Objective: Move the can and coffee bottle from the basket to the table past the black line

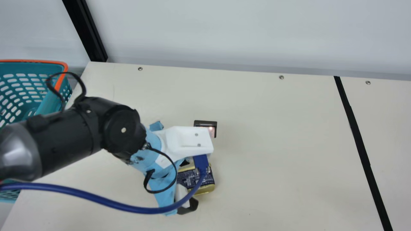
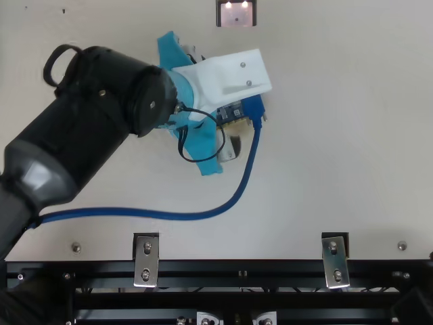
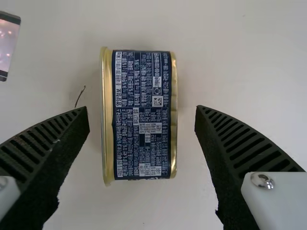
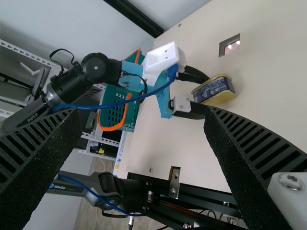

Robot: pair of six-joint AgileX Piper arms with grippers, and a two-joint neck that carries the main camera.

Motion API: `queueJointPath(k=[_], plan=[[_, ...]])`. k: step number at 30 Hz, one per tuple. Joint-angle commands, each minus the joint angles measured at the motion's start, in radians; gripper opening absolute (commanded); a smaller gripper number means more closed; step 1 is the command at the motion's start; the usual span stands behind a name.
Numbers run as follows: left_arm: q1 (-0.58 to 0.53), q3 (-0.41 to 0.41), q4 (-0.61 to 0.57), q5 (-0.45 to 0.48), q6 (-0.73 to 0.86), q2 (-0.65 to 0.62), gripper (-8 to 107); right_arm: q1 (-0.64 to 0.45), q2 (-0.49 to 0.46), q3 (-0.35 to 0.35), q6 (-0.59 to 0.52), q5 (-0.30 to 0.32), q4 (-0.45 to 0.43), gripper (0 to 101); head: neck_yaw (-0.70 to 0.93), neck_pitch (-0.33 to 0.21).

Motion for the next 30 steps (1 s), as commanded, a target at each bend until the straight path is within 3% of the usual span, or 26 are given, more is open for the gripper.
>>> queueJointPath(k=[1,9,30], plan=[[0.007,0.002,-0.021,0.001,0.01,-0.031,90,0.0,0.0,0.0,0.0,0.0,0.0,101,-0.008,-0.001],[0.067,0.011,-0.117,-0.051,0.048,-0.153,90,0.0,0.0,0.0,0.0,0.0,0.0,101,-0.008,-0.001],[0.327,0.177,-0.562,-0.476,0.196,-0.447,90,0.0,0.0,0.0,0.0,0.0,0.0,101,-0.008,-0.001]])
